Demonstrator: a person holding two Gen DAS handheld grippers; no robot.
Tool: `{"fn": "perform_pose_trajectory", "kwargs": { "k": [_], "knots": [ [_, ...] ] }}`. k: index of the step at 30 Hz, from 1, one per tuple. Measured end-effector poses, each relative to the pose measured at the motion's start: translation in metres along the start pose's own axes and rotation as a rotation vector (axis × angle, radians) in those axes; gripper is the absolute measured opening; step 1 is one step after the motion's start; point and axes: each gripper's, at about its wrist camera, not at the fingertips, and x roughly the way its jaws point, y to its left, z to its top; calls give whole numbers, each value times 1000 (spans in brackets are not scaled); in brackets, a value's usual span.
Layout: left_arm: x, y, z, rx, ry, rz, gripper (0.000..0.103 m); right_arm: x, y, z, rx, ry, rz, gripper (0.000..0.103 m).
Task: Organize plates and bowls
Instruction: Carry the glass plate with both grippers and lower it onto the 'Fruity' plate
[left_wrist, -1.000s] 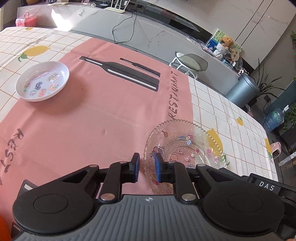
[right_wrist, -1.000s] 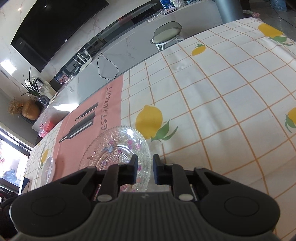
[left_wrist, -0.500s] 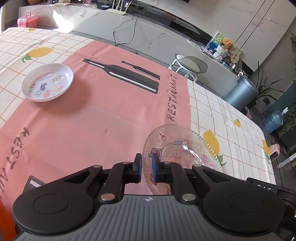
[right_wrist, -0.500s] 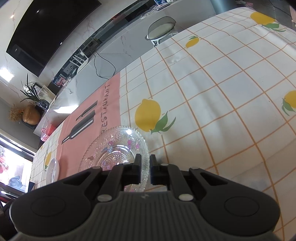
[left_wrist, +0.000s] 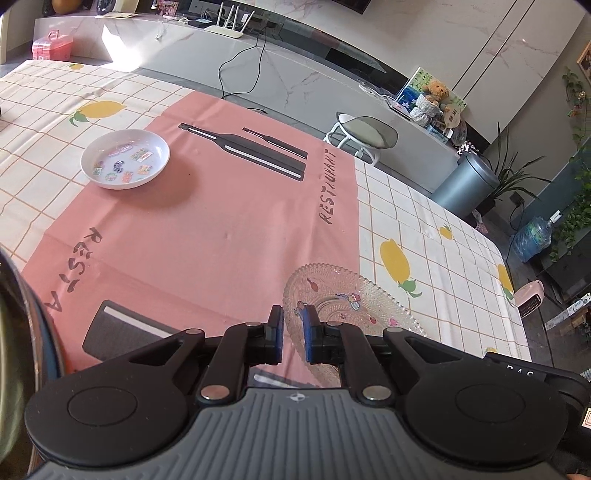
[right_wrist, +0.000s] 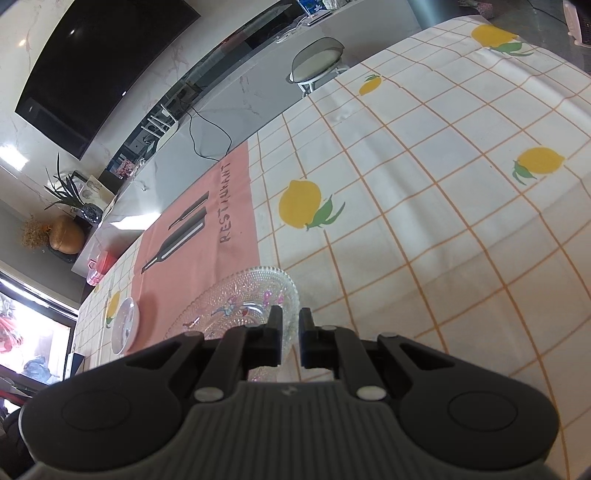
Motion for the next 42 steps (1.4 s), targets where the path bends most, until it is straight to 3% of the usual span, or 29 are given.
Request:
{"fn": "perform_pose_trajectory", "kwargs": {
  "k": [15, 24, 42],
  "knots": [
    [-65, 17, -44, 58, -14, -37, 11, -66, 1, -62, -11, -3, 35, 7],
    [-67, 26, -65, 93, -9, -17, 12, -66, -3, -90, -11, 20, 14, 7],
    [-58, 29, -79, 145, 49, 43, 13, -61, 0, -101, -78, 29, -42, 7]
  ]
}}
